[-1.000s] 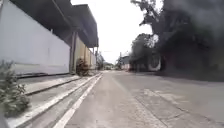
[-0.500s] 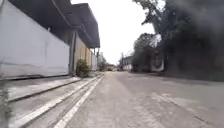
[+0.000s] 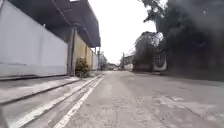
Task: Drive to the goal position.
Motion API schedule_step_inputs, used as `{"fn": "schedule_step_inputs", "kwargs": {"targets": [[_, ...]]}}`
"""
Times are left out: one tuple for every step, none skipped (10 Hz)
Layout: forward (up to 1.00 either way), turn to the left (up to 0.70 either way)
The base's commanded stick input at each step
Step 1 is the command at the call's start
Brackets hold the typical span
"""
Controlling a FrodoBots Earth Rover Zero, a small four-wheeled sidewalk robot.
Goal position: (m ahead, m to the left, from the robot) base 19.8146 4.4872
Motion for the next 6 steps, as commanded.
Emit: {"fn": "schedule_step_inputs", "kwargs": {"targets": [[0.70,0.00],[0.70,0.00],[0.70,0.00],[0.70,0.00],[0.70,0.00],[0.70,0.00]]}}
